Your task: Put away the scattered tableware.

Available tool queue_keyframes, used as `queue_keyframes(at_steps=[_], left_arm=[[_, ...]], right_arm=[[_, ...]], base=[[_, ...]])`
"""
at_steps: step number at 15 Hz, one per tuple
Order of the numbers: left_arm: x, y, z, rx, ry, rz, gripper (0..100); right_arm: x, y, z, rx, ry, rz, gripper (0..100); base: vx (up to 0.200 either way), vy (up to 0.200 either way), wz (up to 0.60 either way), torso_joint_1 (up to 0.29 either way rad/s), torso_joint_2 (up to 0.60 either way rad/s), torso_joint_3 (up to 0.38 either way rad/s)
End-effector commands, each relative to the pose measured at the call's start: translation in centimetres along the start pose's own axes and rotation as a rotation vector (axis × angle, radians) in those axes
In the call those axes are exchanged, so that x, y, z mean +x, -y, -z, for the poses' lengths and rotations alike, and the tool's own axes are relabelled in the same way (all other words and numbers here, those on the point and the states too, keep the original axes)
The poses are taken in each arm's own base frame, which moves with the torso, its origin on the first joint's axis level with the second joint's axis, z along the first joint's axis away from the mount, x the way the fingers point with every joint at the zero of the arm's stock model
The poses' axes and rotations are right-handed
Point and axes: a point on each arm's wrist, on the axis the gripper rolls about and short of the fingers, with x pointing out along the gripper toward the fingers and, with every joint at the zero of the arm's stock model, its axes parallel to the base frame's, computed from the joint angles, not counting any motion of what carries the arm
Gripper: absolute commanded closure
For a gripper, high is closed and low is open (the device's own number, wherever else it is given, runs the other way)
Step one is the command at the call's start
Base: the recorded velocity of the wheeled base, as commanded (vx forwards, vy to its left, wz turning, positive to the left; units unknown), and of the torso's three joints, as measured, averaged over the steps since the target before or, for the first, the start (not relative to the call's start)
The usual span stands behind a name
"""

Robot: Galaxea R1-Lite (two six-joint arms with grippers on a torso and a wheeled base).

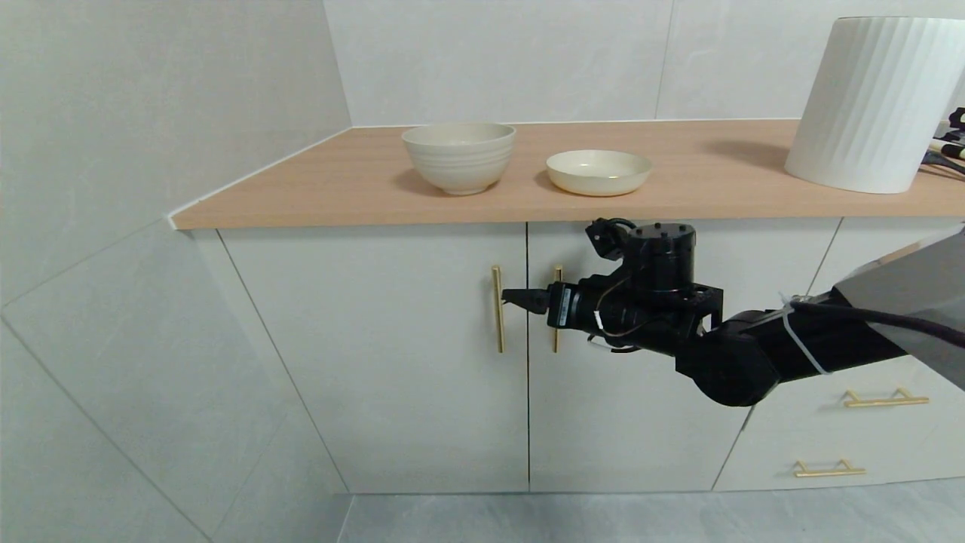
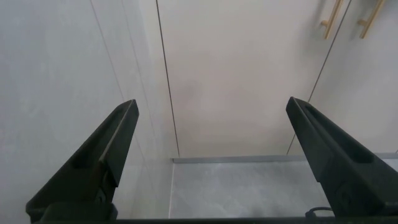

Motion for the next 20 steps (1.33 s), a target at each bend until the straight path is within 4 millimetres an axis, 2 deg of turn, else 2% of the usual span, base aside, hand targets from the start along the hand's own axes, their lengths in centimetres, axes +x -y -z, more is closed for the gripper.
queue_keyframes(at_steps=[1, 4, 9, 15, 20], left_arm=[[0.0, 0.0, 0.0, 0.0, 0.0, 0.0, 0], [0.0, 0.0, 0.0, 0.0, 0.0, 0.0, 0], [0.0, 0.0, 0.0, 0.0, 0.0, 0.0, 0], [0.0, 0.0, 0.0, 0.002, 0.0, 0.0, 0], [0.0, 0.0, 0.0, 0.036, -0.002, 0.006, 0]], right_arm=[[0.0, -0.2, 0.1, 0.0, -0.002, -0.006, 0], [-0.4, -1.0, 0.1, 0.036, -0.009, -0.022, 0], [-2.2, -1.6, 0.4, 0.035, -0.037, -0.074, 0], [-7.3, -3.1, 0.3, 0.035, -0.119, -0.21, 0], [-10.9, -3.2, 2.1, 0.049, -0.191, -0.224, 0]], base=[[0.0, 0.0, 0.0, 0.0, 0.0, 0.0], [0.0, 0.0, 0.0, 0.0, 0.0, 0.0], [0.0, 0.0, 0.0, 0.0, 0.0, 0.0], [0.0, 0.0, 0.0, 0.0, 0.0, 0.0], [0.0, 0.0, 0.0, 0.0, 0.0, 0.0]])
